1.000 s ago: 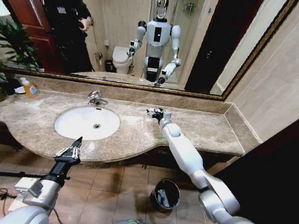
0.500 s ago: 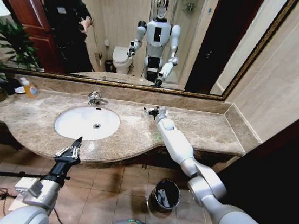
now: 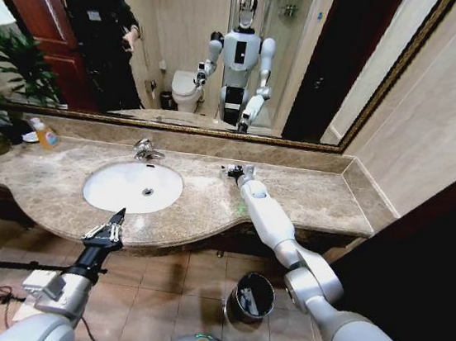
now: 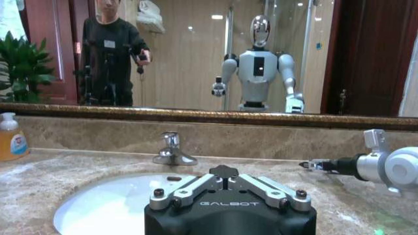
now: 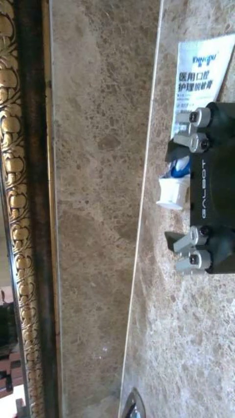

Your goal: Pick up the trash from the sink and place it in the trash bin.

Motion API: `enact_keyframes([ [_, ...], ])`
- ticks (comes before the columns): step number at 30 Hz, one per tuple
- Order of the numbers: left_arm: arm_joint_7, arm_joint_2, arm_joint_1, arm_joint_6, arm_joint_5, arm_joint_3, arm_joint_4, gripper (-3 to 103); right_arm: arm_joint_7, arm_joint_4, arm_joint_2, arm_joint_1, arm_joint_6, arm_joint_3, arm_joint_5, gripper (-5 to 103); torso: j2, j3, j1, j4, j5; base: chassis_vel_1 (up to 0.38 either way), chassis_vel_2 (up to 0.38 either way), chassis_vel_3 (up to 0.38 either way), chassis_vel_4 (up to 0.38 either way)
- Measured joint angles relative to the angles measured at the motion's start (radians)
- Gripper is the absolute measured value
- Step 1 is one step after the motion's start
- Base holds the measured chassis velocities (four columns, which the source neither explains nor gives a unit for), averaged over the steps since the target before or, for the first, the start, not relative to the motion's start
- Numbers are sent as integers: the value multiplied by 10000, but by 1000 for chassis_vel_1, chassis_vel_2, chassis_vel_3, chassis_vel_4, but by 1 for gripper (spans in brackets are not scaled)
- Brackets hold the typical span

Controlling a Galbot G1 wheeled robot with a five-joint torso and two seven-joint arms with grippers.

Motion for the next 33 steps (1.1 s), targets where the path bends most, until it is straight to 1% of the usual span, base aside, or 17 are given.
enact_keyframes([
  [2, 0, 0, 0, 0, 0, 0, 0, 0, 42, 39, -5, -30, -66, 0, -83, 63, 0, 0, 0, 0, 0, 0, 0, 0, 0],
  [3, 0, 0, 0, 0, 0, 0, 0, 0, 42, 39, -5, -30, -66, 0, -83, 63, 0, 0, 0, 0, 0, 0, 0, 0, 0],
  [6, 0, 0, 0, 0, 0, 0, 0, 0, 46, 104, -29, -92, -89, -8, -185, 47, 0, 0, 0, 0, 0, 0, 0, 0, 0],
  [7, 0, 0, 0, 0, 0, 0, 0, 0, 46, 104, -29, -92, -89, -8, -185, 47, 0, 0, 0, 0, 0, 0, 0, 0, 0],
  [10, 0, 0, 0, 0, 0, 0, 0, 0, 44, 201, -48, -136, -92, -26, -247, 31, 0, 0, 0, 3, 1, 0, 0, 0, 0],
  [12, 0, 0, 0, 0, 0, 0, 0, 0, 44, 227, -53, -145, -92, -31, -257, 31, 0, 0, 0, 2, 1, 0, 0, 0, 0],
  [14, 0, 1, 0, 0, 0, 0, 0, 0, 53, 304, -76, -177, -93, -48, -282, 25, 0, 0, 0, 2, 1, 0, 0, 0, 0],
  [15, 0, 1, 0, 0, 0, 0, 0, 0, 53, 304, -76, -177, -93, -48, -282, 25, 0, 0, 0, 2, 1, 0, 0, 0, 0],
  [17, 0, 0, 0, 0, 0, 0, 0, 0, 110, 426, -114, -234, -95, -64, -288, 20, 0, 1, 0, 2, 1, 0, 0, 0, 0],
  [20, 0, 0, 0, 0, 0, 0, 0, 0, 164, 556, -166, -294, -98, -81, -288, 20, 0, 2, 1, 2, 1, 0, 0, 0, 0],
  [25, 0, 1, 0, 0, 0, 0, 0, 0, 430, 1334, -457, -599, -121, -154, -136, 20, -1, 3, 1, 1, 1, 0, 0, 0, 0],
  [27, 0, 0, 0, 0, 0, 0, 0, 0, 648, 2259, -864, -990, -221, -258, 59, 20, 0, 2, 1, 3, 1, 0, 0, 0, 0],
  [28, 0, 0, 0, 0, 0, 0, 0, 0, 648, 2259, -864, -990, -221, -258, 59, 20, 0, 2, 1, 3, 1, 0, 0, 0, 0],
  [30, 1, 0, 0, 0, 0, 0, 0, 0, 819, 3319, -1361, -1570, -335, -305, 251, 20, -1, 2, 1, 1, 3, 0, 0, 0, 0],
  [31, 1, 0, 0, 0, 0, 0, 0, 0, 819, 3319, -1361, -1570, -335, -305, 251, 20, -1, 2, 1, 1, 3, 0, 0, 0, 0],
  [33, 1, 0, 0, 0, 0, 0, 0, 0, 982, 4532, -2044, -2319, -515, -296, 601, 20, 0, 1, 0, 1, -1, 0, 0, 0, 0],
])
